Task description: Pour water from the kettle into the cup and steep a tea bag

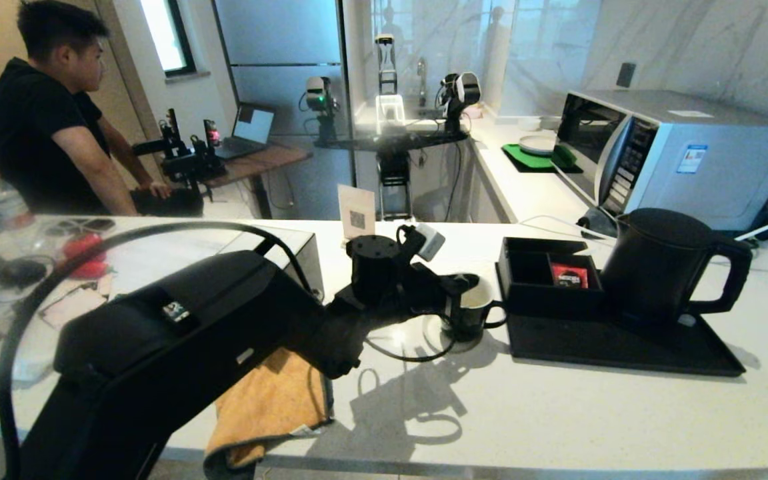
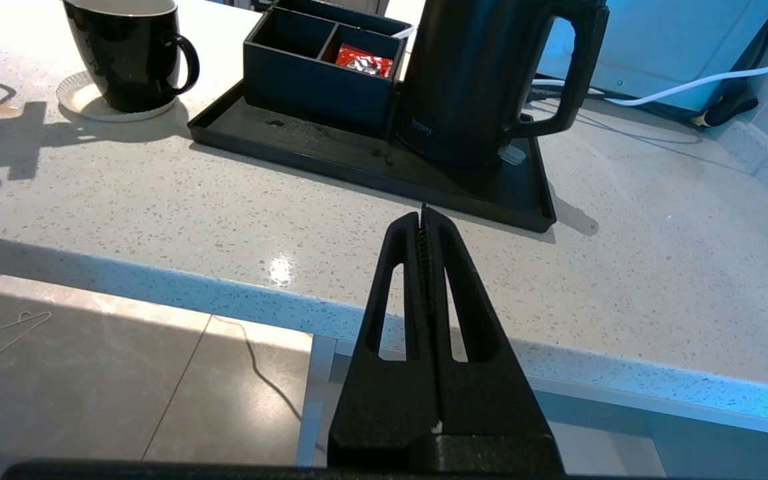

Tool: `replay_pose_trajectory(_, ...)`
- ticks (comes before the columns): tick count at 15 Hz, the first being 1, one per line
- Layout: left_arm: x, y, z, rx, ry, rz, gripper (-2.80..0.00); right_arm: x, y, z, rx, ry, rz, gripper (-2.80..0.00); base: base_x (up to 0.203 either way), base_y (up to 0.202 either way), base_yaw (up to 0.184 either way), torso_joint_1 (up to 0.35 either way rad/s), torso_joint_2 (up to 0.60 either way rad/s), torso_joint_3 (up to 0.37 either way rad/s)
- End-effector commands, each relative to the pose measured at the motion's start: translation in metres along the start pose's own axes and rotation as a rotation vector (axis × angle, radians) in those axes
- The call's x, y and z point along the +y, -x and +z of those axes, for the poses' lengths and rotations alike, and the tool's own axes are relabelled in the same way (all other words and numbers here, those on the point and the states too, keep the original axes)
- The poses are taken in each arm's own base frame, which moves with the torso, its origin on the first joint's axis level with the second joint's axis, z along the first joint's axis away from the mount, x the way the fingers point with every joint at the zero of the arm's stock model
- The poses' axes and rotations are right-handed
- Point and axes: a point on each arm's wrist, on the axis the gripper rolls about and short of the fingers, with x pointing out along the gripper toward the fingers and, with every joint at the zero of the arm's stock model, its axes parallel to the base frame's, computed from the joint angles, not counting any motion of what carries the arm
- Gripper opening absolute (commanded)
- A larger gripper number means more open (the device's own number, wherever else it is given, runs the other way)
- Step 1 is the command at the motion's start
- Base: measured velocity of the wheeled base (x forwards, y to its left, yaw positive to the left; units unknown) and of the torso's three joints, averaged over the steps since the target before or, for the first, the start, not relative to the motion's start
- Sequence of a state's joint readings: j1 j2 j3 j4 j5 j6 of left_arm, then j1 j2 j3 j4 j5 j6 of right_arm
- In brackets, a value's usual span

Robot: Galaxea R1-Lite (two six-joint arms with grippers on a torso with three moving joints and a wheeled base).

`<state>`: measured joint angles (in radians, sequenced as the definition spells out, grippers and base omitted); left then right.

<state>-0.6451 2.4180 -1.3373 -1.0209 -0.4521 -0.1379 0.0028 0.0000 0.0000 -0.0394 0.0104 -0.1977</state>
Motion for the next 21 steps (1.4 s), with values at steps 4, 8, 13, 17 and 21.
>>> replay_pose_trajectory(4,-0.005,0.010,0.037,-0.071,-0.032,-0.004,-2.80,0.000,0.000,0.000,-0.001,0.002,0.000,-2.80,0.000,0.000,0.000,0.000,0.00,0.000)
replay_pose_trajectory(8,-0.014,0.020,0.065,-0.113,-0.054,-0.011,-2.80,0.000,0.000,0.000,-0.001,0.002,0.000,-2.80,0.000,0.000,0.000,0.000,0.00,0.000)
replay_pose_trajectory(13,-0.020,0.028,0.088,-0.144,-0.069,-0.008,-2.80,0.000,0.000,0.000,0.000,0.000,0.001,-2.80,0.000,0.000,0.000,0.000,0.00,0.000)
replay_pose_trajectory(17,-0.019,0.042,0.111,-0.163,-0.077,0.020,-2.80,0.000,0.000,0.000,-0.001,0.001,0.001,-2.80,0.000,0.000,0.000,0.000,0.00,0.000)
replay_pose_trajectory(21,-0.016,0.053,0.131,-0.179,-0.091,0.088,-2.80,0.000,0.000,0.000,0.001,0.002,0.001,-2.80,0.000,0.000,0.000,0.000,0.00,0.000)
